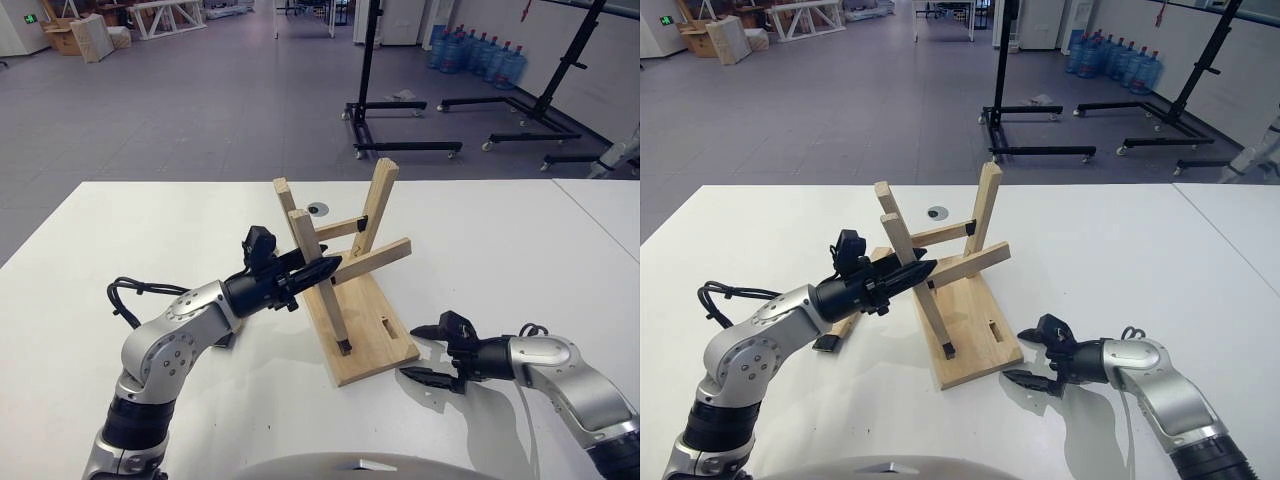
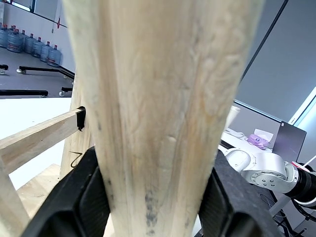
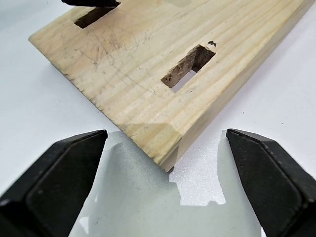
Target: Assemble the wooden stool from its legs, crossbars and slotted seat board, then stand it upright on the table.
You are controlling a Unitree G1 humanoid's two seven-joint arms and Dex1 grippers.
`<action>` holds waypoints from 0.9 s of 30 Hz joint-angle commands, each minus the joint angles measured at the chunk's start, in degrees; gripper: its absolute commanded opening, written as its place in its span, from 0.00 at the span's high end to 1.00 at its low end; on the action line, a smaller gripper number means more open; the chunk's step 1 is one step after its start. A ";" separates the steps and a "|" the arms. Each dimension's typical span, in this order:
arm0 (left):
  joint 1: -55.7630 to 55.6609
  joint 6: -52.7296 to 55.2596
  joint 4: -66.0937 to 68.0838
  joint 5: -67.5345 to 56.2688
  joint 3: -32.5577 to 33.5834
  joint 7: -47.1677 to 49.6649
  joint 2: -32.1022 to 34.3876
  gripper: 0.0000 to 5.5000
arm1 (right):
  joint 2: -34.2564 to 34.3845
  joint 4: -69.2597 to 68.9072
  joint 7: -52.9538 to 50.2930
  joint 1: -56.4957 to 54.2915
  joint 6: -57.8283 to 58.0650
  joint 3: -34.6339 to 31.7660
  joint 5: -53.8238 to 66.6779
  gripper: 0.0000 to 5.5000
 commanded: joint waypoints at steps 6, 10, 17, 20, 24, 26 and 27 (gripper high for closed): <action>1.86 1.50 -1.31 -1.73 1.29 2.35 -1.46 0.62 | 0.06 -0.62 0.14 -1.51 0.65 1.31 -0.68 0.19; 3.51 2.11 -2.89 -2.57 1.68 3.05 -0.93 0.62 | -0.54 -0.66 0.65 -2.70 1.04 1.69 -0.60 0.19; 4.33 1.53 -2.87 -1.40 1.87 1.96 0.61 0.62 | -0.22 -0.54 0.27 -2.26 1.16 1.69 -0.75 0.19; 3.58 0.76 -2.16 0.31 0.93 0.76 1.34 0.62 | 0.10 -0.66 0.16 -2.30 1.21 2.00 -0.73 0.19; 2.60 0.53 -2.40 1.73 0.63 -0.60 2.49 0.62 | 0.23 -0.96 0.14 -2.03 1.17 2.32 -0.71 0.19; 2.10 0.41 -2.44 2.38 0.60 -1.30 3.16 0.62 | 0.26 -1.06 0.09 -1.77 1.10 2.40 -0.70 0.19; 1.94 0.25 -2.52 2.81 0.47 -1.47 3.43 0.62 | 0.30 -1.24 -0.02 -1.56 1.14 2.41 -0.65 0.19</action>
